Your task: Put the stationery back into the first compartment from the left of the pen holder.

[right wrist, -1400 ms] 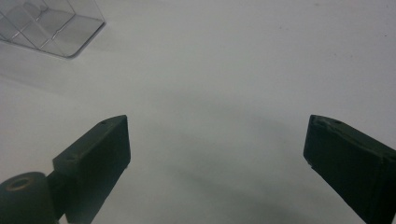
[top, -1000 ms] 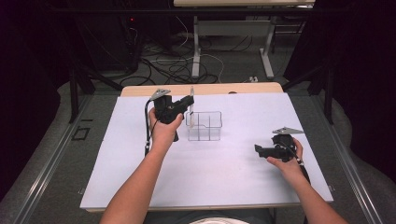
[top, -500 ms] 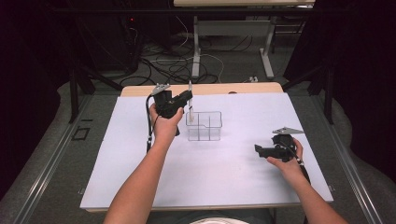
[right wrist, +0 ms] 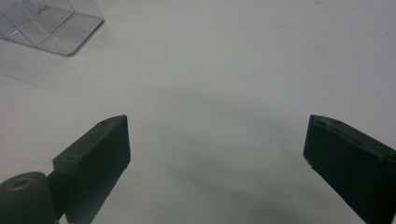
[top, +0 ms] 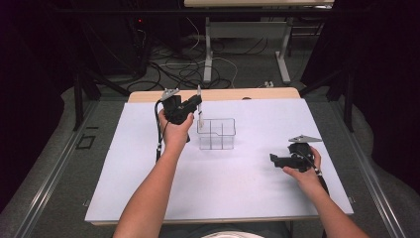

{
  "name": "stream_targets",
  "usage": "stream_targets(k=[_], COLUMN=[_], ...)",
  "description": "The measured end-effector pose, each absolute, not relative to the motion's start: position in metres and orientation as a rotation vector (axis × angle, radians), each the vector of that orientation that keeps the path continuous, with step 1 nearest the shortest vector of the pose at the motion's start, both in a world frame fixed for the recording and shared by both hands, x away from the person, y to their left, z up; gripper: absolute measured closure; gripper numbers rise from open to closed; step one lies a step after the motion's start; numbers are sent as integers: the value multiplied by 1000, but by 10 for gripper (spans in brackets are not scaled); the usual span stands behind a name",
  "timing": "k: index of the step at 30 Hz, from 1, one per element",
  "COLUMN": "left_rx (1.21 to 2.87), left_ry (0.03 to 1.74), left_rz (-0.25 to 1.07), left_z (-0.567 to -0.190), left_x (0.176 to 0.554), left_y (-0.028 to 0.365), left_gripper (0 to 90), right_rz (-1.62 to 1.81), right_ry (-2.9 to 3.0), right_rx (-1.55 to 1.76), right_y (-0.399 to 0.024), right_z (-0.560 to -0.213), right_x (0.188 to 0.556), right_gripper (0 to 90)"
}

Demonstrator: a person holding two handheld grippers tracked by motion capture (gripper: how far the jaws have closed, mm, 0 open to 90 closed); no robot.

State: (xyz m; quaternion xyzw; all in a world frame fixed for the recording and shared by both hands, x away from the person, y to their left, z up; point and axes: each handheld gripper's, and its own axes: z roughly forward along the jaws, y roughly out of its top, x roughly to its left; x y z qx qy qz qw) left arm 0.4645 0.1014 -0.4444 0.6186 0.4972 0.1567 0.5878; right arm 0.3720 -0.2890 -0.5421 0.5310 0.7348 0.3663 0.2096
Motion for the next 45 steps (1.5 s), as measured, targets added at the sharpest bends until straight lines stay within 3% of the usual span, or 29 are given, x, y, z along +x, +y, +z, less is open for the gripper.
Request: stream_targets(k=[17, 45], left_rx=[1453, 1485], left_ry=[1193, 1211], left_rz=[387, 310], left_z=[-458, -491], left_x=[469, 457], left_y=[96, 96], left_gripper=[801, 799], right_rz=[1016, 1015], right_ry=[2047, 2053], right_rx=[1476, 1478], right_y=[-289, -287], right_z=[-542, -544], right_x=[372, 372], right_gripper=[69, 69])
